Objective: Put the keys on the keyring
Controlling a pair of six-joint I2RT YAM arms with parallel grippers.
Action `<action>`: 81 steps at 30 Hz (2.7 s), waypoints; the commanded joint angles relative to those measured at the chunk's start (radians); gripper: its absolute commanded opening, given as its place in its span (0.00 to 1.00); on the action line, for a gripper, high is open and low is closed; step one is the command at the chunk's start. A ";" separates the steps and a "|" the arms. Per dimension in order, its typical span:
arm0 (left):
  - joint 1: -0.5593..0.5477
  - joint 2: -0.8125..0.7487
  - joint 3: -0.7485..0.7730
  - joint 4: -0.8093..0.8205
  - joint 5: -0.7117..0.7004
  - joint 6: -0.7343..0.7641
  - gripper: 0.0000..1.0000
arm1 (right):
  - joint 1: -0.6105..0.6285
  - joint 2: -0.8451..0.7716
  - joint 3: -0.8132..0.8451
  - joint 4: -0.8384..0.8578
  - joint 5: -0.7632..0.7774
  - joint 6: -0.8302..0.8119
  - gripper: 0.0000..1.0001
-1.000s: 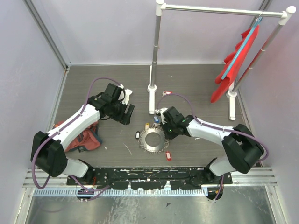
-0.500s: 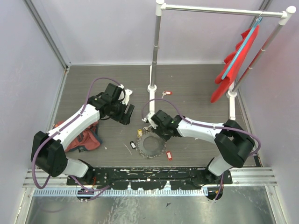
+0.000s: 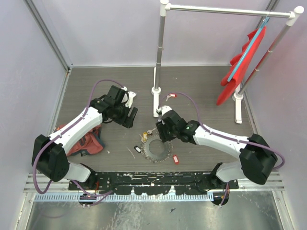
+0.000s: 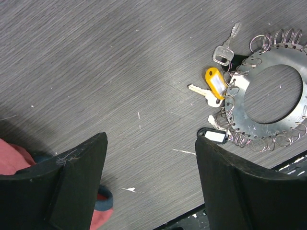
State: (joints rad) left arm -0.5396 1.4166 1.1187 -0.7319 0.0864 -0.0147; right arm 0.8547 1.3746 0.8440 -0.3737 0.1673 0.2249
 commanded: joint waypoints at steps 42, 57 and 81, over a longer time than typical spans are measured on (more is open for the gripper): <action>-0.003 -0.002 0.011 0.001 -0.013 0.015 0.81 | 0.263 0.051 -0.091 0.089 -0.136 0.588 0.33; -0.003 -0.001 0.009 0.002 -0.017 0.016 0.81 | 0.264 0.090 -0.094 0.119 -0.158 0.588 0.31; -0.003 -0.001 0.007 0.001 -0.020 0.019 0.81 | 0.233 0.111 0.023 -0.193 0.006 0.282 0.02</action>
State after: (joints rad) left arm -0.5404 1.4166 1.1187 -0.7319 0.0696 -0.0040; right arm 1.0889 1.4670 0.7895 -0.4522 0.1059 0.6437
